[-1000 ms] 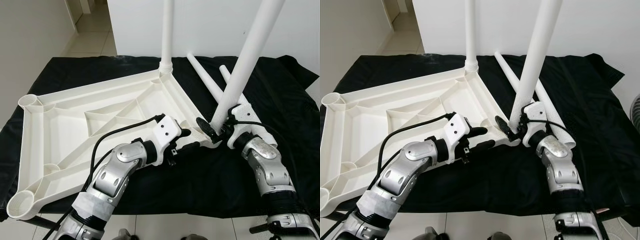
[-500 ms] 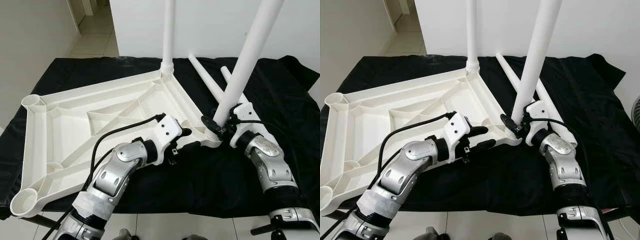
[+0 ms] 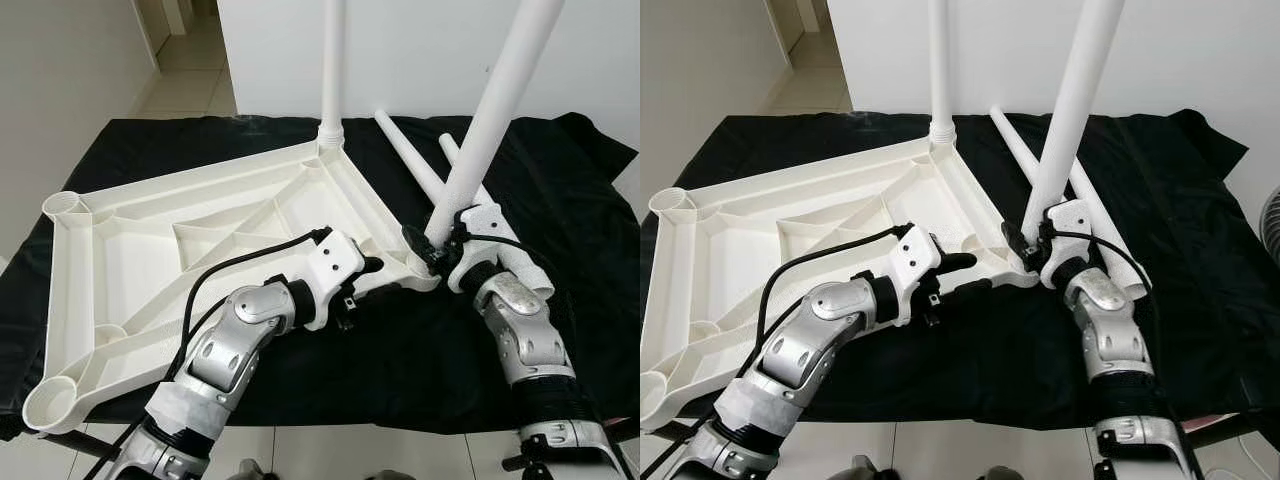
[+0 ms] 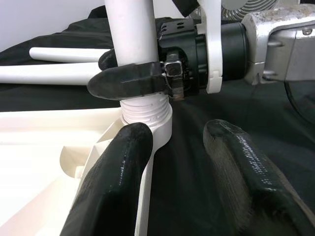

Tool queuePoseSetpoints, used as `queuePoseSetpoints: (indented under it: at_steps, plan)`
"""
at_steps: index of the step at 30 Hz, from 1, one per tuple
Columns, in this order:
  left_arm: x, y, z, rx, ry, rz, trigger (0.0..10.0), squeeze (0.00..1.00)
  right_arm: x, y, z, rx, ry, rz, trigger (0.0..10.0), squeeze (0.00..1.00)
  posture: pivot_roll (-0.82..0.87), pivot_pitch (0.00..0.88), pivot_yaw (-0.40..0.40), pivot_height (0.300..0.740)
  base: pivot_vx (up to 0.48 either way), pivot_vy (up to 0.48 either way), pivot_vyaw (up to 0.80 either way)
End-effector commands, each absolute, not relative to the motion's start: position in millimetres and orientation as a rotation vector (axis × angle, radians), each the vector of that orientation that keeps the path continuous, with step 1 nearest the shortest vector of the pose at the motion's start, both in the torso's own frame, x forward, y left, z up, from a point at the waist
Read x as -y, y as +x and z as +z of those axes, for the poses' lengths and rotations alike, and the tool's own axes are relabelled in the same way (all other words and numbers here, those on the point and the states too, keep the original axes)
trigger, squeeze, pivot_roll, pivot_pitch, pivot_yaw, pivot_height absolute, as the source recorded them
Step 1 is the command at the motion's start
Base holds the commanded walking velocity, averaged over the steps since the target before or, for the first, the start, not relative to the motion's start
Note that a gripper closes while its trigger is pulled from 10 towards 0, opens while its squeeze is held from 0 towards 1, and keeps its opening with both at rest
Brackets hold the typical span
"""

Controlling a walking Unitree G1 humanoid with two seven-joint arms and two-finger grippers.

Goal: Building children table

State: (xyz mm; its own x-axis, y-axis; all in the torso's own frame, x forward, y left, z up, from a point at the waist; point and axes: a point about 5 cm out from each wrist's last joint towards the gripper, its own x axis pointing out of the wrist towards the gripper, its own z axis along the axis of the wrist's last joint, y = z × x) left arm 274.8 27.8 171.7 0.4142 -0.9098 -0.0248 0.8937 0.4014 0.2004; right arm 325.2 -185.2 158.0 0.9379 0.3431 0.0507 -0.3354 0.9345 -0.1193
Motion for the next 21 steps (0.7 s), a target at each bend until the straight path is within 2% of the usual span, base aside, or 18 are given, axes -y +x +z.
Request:
queuePoseSetpoints:
  at_steps: [1,3,8,16,21]
  plan:
    - [-27.6,275.1,168.7,0.087,0.205,-1.131,10.0,0.0,181.7,324.2,158.2,0.067,-0.079,0.304,10.0,0.0,-0.15,0.017,0.064,0.74,0.0,0.0,0.0]
    - [-27.6,275.4,168.3,0.086,0.205,-1.131,10.0,0.0,180.5,323.8,158.5,0.066,-0.062,0.272,10.0,0.0,-0.15,0.017,0.064,0.74,0.0,0.0,0.0]
    - [-29.1,276.3,168.0,0.084,0.206,-1.127,10.0,0.0,172.6,314.2,154.4,0.049,-0.019,0.003,10.0,0.0,-0.15,0.028,0.061,0.74,0.0,0.0,0.0]
    - [-30.4,278.2,168.1,0.084,0.21,-1.12,10.0,0.0,152.7,297.3,154.9,0.054,-0.025,-0.177,10.0,0.0,-0.14,0.033,0.055,0.74,0.0,0.0,0.0]
    - [-30.8,280.0,169.3,0.087,0.208,-1.11,10.0,0.0,144.2,293.0,155.9,0.05,-0.016,-0.19,10.0,0.0,-0.14,0.043,0.053,0.74,0.0,0.0,0.0]
